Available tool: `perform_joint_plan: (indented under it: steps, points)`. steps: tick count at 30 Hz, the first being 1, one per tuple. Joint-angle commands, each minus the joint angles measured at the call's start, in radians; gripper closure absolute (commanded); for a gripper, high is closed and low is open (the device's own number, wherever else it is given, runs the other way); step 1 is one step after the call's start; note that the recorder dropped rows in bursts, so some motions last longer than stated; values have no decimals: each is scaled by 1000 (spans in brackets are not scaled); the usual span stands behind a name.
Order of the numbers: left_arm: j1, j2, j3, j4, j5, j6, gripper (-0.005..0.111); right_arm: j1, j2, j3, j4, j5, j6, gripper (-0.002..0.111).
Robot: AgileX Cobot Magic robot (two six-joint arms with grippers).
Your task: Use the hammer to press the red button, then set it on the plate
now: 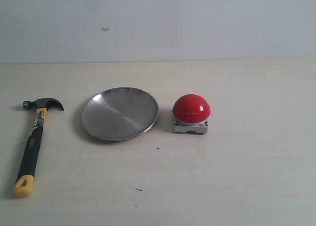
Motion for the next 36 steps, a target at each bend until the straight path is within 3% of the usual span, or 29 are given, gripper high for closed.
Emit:
perform_joint_plan:
  steps: [1,6,12,23,29,36]
  points:
    - [-43,139,-29,-118,-28,74,103,-2,-7,4,-7,-11,-7,108]
    - [-83,275,-26,-259,-60,100,90,-2,-7,4,-7,-11,-7,108]
    - [-83,325,-52,-275,-136,203,91,-2,-7,4,-5,-11,-7,108]
    - [-83,242,-146,-293,-163,283,91,-2,-7,4,-5,-11,-7,108]
    - [-83,230,-148,-270,-30,377,91,-2,-7,4,-7,-11,-7,108]
    - [-83,236,-146,-222,-22,415,91,-2,-7,4,-7,-11,-7,108]
